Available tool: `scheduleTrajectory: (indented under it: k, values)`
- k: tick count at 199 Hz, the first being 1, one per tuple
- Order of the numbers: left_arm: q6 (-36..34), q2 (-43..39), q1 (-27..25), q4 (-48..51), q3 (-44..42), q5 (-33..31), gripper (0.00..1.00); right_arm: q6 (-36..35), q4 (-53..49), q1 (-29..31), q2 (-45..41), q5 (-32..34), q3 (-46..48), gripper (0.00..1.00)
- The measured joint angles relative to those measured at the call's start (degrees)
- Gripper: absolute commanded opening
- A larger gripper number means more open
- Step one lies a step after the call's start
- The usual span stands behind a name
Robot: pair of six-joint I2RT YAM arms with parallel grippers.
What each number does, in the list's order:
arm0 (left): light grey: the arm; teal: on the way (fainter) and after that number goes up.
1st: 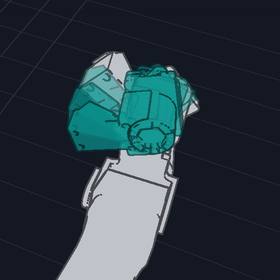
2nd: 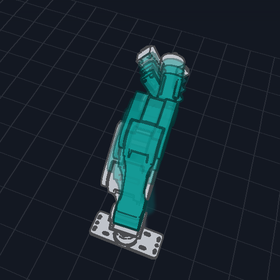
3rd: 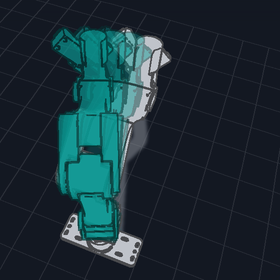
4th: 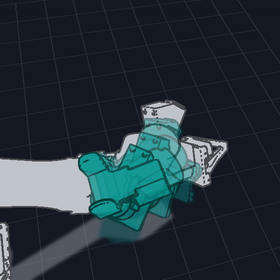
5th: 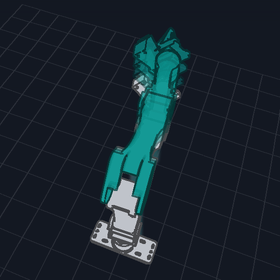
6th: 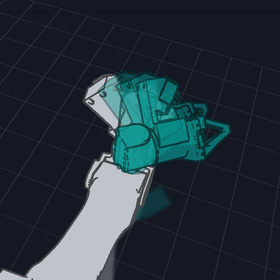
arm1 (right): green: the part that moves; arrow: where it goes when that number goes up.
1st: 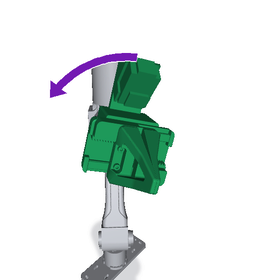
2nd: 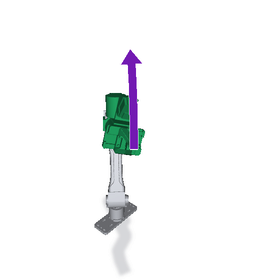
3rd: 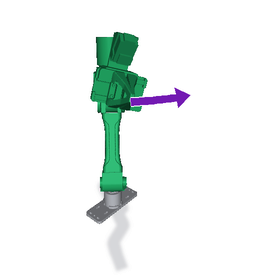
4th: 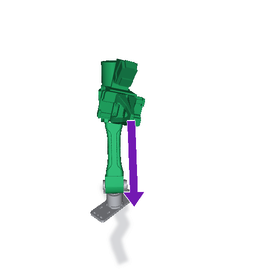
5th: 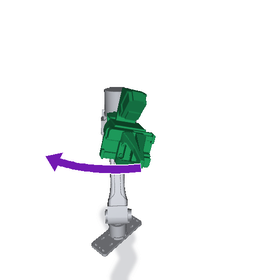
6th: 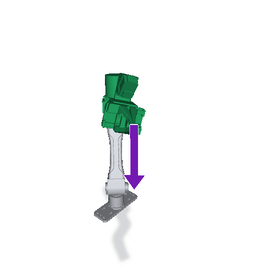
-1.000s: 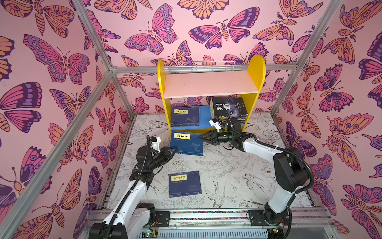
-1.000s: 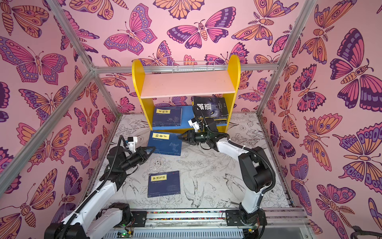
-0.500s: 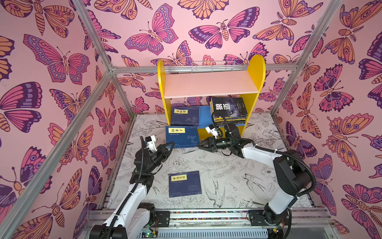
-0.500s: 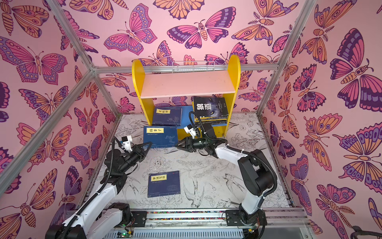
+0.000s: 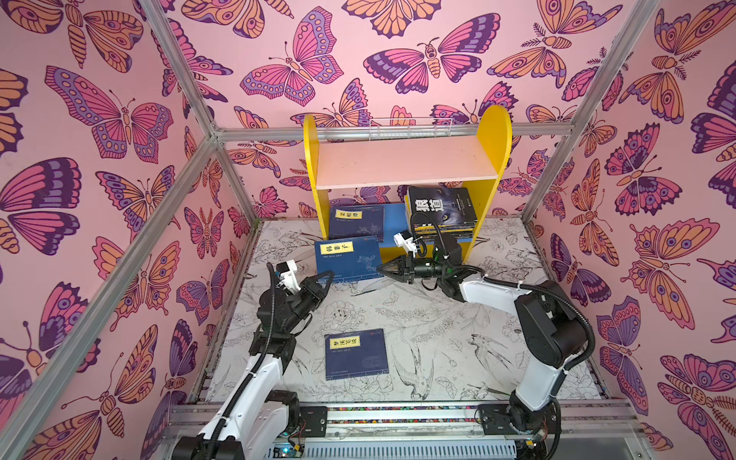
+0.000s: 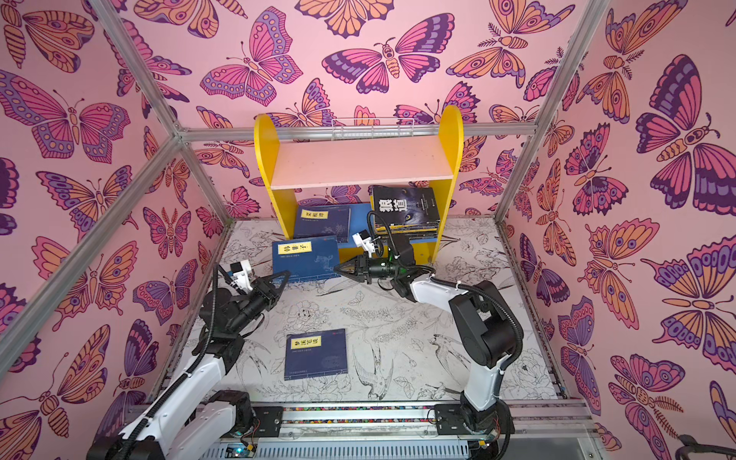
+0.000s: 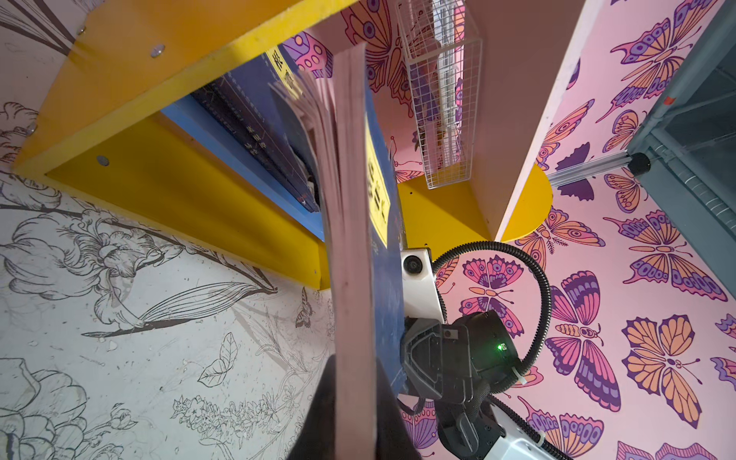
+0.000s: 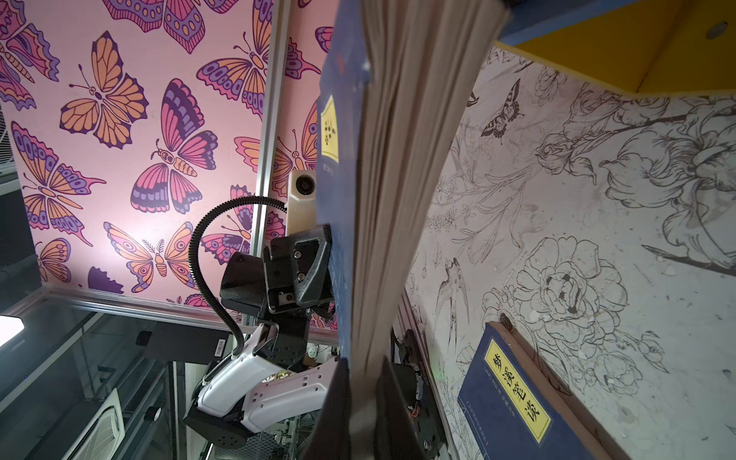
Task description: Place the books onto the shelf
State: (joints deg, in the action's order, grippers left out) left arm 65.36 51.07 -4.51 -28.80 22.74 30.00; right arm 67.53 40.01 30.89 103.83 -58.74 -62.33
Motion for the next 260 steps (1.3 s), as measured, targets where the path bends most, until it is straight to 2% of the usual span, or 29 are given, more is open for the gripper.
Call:
scheduleTrajectory:
  k: [8, 15, 38, 73, 96, 123, 160, 211, 260]
  values:
    - [-0.5, -0.31, 0.0, 0.94, 0.0, -0.2, 0.61, -0.28, -0.5, -0.02, -0.24, 0.28, -0.11, 0.0]
    - [-0.5, -0.55, -0.02, 1.75, 0.0, -0.5, 0.68, -0.59, -1.03, -0.07, -0.52, 0.72, -0.2, 0.0]
    - [-1.31, -2.27, -0.02, 6.38, 0.0, -3.17, 0.77, -1.62, -2.32, -1.27, -1.79, 1.33, -0.37, 0.0]
    - [-2.97, -6.69, 0.0, 20.59, 0.5, -12.63, 0.77, -6.88, -9.9, -5.05, -3.78, 4.61, -3.67, 0.0]
    - [-4.98, -6.91, 0.04, 30.82, 2.01, -18.18, 0.77, -14.21, -20.24, -5.97, -3.8, 9.07, -10.1, 0.0]
    - [-7.02, -6.36, 0.07, 37.68, 3.17, -21.16, 0.76, -20.24, -29.16, -5.86, -1.95, 13.11, -18.88, 0.0]
    - [-8.83, -6.36, 0.07, 41.03, 4.0, -22.43, 0.77, -22.84, -33.07, -5.64, 4.66, 17.7, -27.58, 0.0]
    - [-9.86, -6.32, 0.07, 41.31, 4.44, -22.51, 0.77, -24.33, -39.56, -4.24, 14.32, 20.46, -37.35, 0.0]
    - [-10.58, -6.32, 0.07, 41.31, 4.44, -22.51, 0.77, -24.22, -42.47, -3.65, 16.98, 20.65, -42.14, 0.0]
